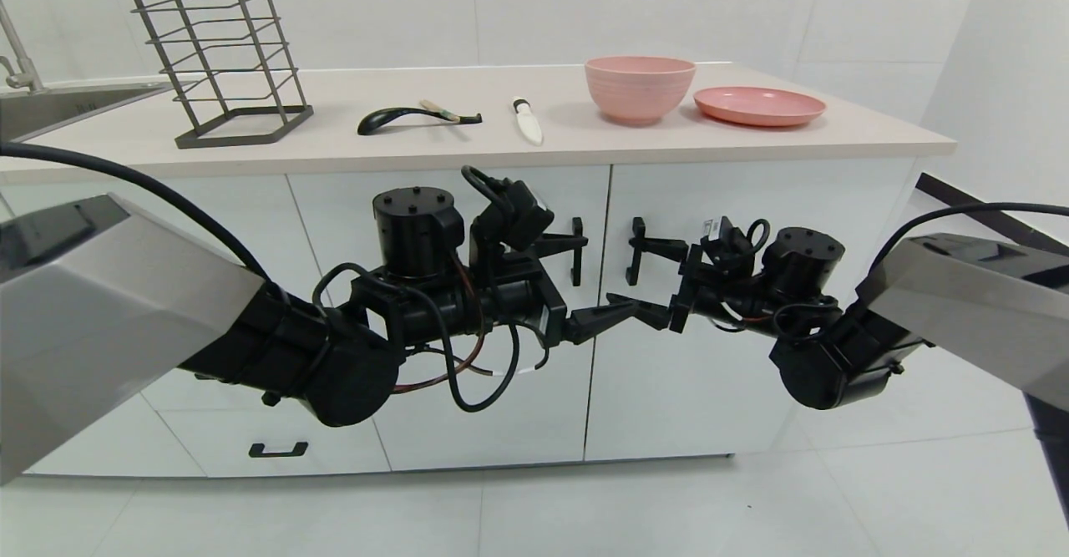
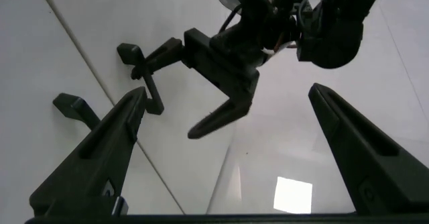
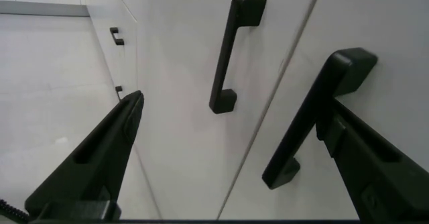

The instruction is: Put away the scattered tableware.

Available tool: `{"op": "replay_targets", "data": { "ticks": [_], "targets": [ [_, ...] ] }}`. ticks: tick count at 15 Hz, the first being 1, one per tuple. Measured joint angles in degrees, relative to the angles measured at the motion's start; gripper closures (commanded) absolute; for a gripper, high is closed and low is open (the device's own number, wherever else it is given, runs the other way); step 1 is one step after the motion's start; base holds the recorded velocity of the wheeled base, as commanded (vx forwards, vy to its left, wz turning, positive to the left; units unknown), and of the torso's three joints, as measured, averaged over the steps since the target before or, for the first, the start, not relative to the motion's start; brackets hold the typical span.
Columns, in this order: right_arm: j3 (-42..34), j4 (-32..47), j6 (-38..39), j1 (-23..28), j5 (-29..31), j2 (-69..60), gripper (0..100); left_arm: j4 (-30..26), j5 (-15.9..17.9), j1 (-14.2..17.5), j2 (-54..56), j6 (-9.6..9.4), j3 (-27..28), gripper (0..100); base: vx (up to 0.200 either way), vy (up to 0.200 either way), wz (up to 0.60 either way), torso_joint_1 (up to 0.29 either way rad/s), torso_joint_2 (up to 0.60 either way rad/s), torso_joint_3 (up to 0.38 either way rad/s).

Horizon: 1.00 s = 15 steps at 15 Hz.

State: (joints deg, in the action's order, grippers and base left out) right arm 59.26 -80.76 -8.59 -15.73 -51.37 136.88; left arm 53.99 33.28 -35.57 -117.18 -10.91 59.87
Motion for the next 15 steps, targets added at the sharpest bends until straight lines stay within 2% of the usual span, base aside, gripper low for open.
{"op": "replay_targets", "data": {
  "ticks": [5,7,10,15],
  "targets": [
    [-0.3,-1.2,0.0,0.8,-10.0,0.7,0,0.0,0.5,-0.3,-1.4,0.11,1.8,0,0.000,0.000,0.00,0.000,0.00,0.000],
    [-1.5,-1.3,0.0,1.1,-11.7,0.2,0,0.0,0.5,-0.4,-1.8,0.11,2.2,0,0.000,0.000,0.00,0.000,0.00,0.000],
    [-6.6,-2.2,-0.1,1.2,-13.9,-2.5,0,0.3,0.2,-0.5,-2.3,0.11,3.0,0,0.000,0.000,0.00,0.000,0.00,0.000],
    [-17.2,-4.1,-0.1,1.2,-18.2,-7.5,0,2.3,-0.2,-0.9,-5.0,0.05,8.1,0,0.000,0.000,0.00,0.000,0.00,0.000]
  ]
}}
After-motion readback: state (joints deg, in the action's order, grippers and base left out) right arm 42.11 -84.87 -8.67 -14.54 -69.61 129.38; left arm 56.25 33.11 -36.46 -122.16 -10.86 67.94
